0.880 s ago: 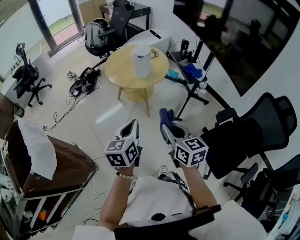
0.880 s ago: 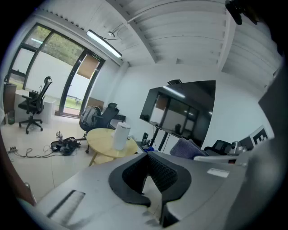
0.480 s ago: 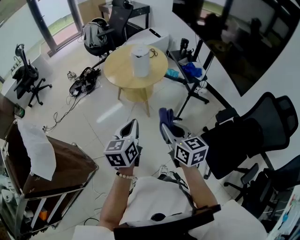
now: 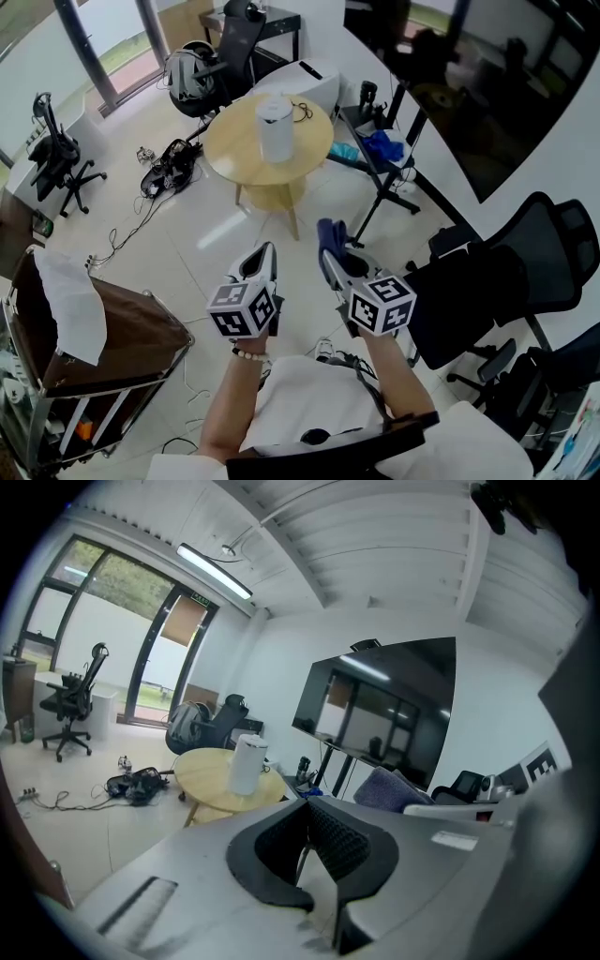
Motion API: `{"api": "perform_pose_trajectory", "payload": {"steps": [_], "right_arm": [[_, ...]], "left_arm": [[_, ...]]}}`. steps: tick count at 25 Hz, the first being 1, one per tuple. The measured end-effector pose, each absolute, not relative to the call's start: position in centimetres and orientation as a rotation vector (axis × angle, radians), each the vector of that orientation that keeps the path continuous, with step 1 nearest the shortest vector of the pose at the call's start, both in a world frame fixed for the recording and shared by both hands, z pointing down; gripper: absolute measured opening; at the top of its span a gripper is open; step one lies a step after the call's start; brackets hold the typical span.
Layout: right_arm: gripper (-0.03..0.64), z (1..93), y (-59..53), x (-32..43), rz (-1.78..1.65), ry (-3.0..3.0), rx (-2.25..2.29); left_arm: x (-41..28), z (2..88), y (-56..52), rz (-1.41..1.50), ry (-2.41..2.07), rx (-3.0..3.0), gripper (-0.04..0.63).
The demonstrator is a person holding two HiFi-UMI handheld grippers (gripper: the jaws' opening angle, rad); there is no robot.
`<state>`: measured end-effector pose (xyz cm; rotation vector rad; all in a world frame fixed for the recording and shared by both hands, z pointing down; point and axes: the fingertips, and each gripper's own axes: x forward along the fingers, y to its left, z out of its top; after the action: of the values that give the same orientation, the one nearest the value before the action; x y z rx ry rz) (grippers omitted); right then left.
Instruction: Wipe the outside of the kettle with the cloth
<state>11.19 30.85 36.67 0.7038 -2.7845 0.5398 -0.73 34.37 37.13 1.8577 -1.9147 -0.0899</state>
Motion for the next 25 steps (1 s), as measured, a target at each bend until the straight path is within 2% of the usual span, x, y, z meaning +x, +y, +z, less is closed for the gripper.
{"api": "perform_pose_trajectory", "payload": {"steps": [12,25], "right_arm": [[0.064,37.5,25.9,14.4,0.595,-2.805,0.65],[0.064,40.1,16.8,8.7,0.638,-2.768,0.678]], "left_arm": [[1.6,37.6,30.8,-0.062,-1.972,1.8,0.0],[-6.7,38.7,20.8,-0.081,-1.973,1.802,0.0]]}}
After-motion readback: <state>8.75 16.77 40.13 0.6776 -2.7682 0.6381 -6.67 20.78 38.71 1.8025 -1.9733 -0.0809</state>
